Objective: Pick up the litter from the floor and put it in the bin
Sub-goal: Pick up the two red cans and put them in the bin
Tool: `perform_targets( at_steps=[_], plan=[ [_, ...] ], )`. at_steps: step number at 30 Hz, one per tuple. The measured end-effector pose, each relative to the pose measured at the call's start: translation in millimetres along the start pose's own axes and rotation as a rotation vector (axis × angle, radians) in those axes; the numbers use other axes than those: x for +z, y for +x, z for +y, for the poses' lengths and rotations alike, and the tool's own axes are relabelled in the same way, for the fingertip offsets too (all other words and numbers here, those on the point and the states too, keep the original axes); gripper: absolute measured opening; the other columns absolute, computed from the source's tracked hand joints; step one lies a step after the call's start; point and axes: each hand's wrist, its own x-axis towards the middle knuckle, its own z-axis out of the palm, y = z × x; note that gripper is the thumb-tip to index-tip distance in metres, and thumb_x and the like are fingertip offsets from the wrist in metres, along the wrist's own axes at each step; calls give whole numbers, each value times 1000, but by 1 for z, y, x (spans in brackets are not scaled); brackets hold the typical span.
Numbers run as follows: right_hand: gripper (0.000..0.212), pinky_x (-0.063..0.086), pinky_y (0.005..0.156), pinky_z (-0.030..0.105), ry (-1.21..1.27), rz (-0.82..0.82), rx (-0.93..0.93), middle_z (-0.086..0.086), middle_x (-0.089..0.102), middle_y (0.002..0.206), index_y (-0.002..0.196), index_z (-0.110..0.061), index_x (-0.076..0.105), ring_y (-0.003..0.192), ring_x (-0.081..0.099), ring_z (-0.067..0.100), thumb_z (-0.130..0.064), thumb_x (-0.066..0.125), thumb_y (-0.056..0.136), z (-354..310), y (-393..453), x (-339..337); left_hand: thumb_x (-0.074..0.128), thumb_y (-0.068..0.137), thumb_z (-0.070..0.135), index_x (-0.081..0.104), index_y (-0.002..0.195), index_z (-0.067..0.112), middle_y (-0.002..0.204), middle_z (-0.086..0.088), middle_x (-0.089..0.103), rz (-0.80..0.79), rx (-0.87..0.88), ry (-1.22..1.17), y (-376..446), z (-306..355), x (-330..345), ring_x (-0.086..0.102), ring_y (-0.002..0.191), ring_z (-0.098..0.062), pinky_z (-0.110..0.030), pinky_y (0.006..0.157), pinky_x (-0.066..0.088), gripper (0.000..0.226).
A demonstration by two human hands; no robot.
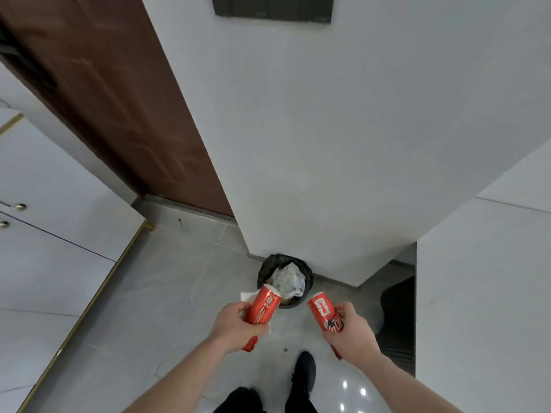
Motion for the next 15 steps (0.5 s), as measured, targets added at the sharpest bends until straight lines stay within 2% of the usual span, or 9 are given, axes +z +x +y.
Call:
perform_targets(
  at_steps=[3, 6, 8, 10, 13, 15],
  plan=[
    [54, 62, 65, 29, 16, -6, 23, -13, 67, 96, 117, -33, 42, 71, 69, 4, -51, 74, 78, 0, 42, 10, 93, 65, 33, 58, 86, 44, 88, 22, 66, -21, 8, -2, 46, 8, 7, 66, 81, 4, -12, 68, 50, 43],
    [54, 62, 66, 33, 16, -9, 58, -12, 68, 93, 114, -36, 42, 72, 69, 4, -53, 73, 74, 10, 86, 28, 93, 64, 35, 63, 101, 40, 93, 21, 67, -59, 1, 5, 104, 4, 19, 67, 84, 4, -14, 73, 51, 48],
    [53, 62, 66, 33, 10, -16, 89, -13, 68, 93, 113, -38, 41, 73, 69, 4, -53, 74, 74, 19, 114, 42, 93, 64, 34, 63, 107, 39, 95, 19, 68, -88, -11, 7, 146, -5, 31, 67, 84, 4, -14, 71, 51, 52],
    [52, 62, 66, 34, 19, -8, 108, -13, 68, 92, 113, -39, 41, 72, 69, 4, -52, 73, 75, 30, 140, 56, 93, 66, 33, 60, 106, 39, 95, 20, 67, -126, 0, 30, 187, -14, 45, 66, 84, 4, -14, 69, 51, 52],
    [54, 61, 72, 34, 10, -10, 141, -13, 69, 96, 117, -37, 42, 78, 68, 4, -50, 74, 75, 49, 177, 79, 93, 63, 36, 61, 103, 40, 96, 18, 70, -131, 17, 68, 247, -26, 69, 67, 85, 1, -22, 79, 56, 51],
    [58, 60, 77, 33, -7, -27, 148, -12, 69, 102, 121, -36, 43, 84, 68, 5, -50, 76, 76, 64, 198, 97, 92, 64, 37, 62, 102, 38, 90, 20, 68, -133, 35, 100, 283, -36, 88, 66, 82, 3, -18, 75, 54, 48]
  ],
)
